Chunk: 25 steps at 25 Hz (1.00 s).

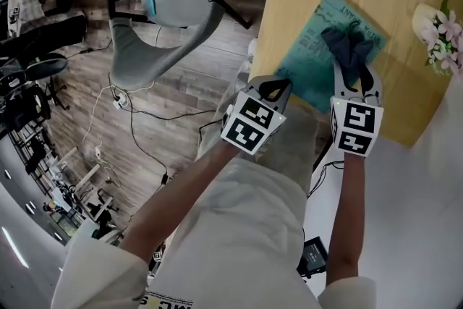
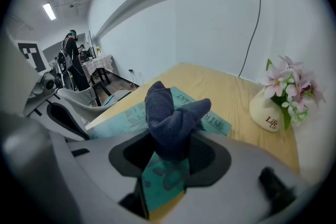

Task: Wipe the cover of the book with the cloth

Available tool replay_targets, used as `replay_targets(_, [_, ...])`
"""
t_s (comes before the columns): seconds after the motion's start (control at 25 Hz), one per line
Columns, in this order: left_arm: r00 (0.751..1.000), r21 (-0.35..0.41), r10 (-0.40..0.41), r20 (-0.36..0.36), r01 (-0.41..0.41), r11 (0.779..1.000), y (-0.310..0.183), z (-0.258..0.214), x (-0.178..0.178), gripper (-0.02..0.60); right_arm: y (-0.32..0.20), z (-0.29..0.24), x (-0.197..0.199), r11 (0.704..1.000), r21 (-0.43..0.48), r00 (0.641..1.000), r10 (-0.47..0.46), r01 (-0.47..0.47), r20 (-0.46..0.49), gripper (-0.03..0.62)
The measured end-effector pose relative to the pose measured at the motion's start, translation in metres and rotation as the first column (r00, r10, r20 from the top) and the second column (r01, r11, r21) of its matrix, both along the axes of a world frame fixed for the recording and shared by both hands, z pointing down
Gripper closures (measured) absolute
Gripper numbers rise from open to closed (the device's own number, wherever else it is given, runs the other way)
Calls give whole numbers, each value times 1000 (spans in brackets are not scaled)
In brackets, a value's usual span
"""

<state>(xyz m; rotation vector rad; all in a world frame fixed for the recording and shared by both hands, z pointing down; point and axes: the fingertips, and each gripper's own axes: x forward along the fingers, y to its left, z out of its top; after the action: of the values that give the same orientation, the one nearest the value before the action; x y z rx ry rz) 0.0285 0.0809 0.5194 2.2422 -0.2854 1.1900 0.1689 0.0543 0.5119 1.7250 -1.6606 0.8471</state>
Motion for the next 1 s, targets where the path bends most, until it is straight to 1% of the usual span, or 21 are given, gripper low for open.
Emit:
replay_targets(0.08, [1000, -7, -15, -12, 15, 1000, -1, 2, 3, 571, -5, -1, -1, 1000, 6, 1000, -3, 3, -19, 416])
replay_targets(0.16, [1000, -19, -24, -6, 24, 1000, -4, 2, 2, 571, -13, -3, -9, 999, 15, 999, -32, 33, -11, 416])
replay_targets(0.28, [1000, -33, -20, 7, 21, 999, 1, 3, -4, 571, -14, -5, -30, 994, 18, 994, -111, 111, 17, 416])
replay_targets(0.4, [1000, -32, -18, 5, 18, 999, 1, 1, -4, 571, -9, -8, -52, 980, 16, 979, -199, 198, 37, 416])
replay_targets(0.48, [1000, -30, -25, -1, 25, 999, -2, 1, -3, 571, -3, -8, -63, 970, 7, 970, -242, 242, 35, 416])
replay_targets(0.56, [1000, -25, -27, -5, 27, 999, -4, 2, -2, 571, 7, -6, -69, 964, -9, 964, -266, 266, 22, 416])
replay_targets(0.64, [1000, -23, -26, -11, 26, 999, -4, 2, -1, 571, 20, -5, -69, 963, -28, 963, -269, 269, 18, 416])
replay_targets(0.76, [999, -24, -36, -31, 35, 999, -6, 1, 1, 571, 35, -3, -58, 969, -55, 971, -240, 240, 18, 416])
replay_targets(1.0, [999, -38, -38, -26, 37, 999, -7, 0, 0, 571, 41, -1, -9, 987, -86, 990, -139, 137, -14, 416])
